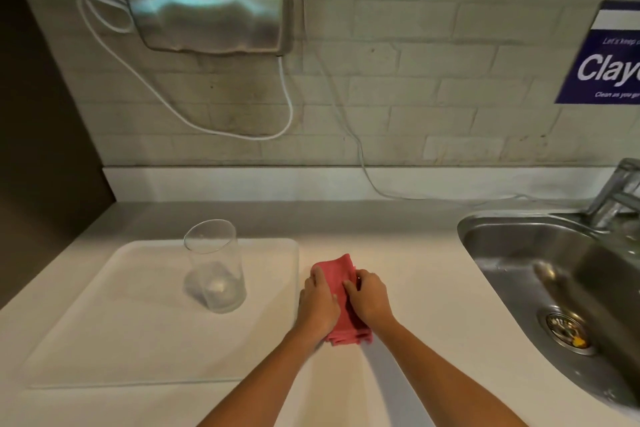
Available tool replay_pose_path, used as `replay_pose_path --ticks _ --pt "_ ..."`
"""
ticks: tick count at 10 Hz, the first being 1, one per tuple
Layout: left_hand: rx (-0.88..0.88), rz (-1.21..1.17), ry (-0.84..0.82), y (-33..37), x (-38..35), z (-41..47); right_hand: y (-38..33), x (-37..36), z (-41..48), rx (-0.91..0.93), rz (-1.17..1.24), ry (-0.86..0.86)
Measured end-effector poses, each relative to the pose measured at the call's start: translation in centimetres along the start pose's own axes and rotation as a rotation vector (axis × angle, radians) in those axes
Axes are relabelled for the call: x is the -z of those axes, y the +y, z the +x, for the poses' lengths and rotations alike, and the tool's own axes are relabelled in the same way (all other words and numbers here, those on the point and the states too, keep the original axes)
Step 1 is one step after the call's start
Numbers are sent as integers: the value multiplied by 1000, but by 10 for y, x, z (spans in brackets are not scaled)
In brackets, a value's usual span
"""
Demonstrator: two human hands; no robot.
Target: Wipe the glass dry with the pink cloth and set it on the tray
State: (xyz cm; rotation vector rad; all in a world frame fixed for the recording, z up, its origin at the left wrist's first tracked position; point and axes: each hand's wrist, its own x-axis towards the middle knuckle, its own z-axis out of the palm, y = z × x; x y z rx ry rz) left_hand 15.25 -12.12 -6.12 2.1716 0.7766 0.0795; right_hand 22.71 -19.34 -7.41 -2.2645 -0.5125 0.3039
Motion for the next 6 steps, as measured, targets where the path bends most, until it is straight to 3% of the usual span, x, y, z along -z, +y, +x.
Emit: replay_pose_path --ticks 3,5,6 --pt "-56 388 -47 -5 -6 -1 6 -6 -4 72 -320 32" --pt "-46 359 -135 -5 5 5 5 -4 -5 36 -290 35" --pt "-94 269 -83 -7 21 2 0 2 -10 55 -200 69"
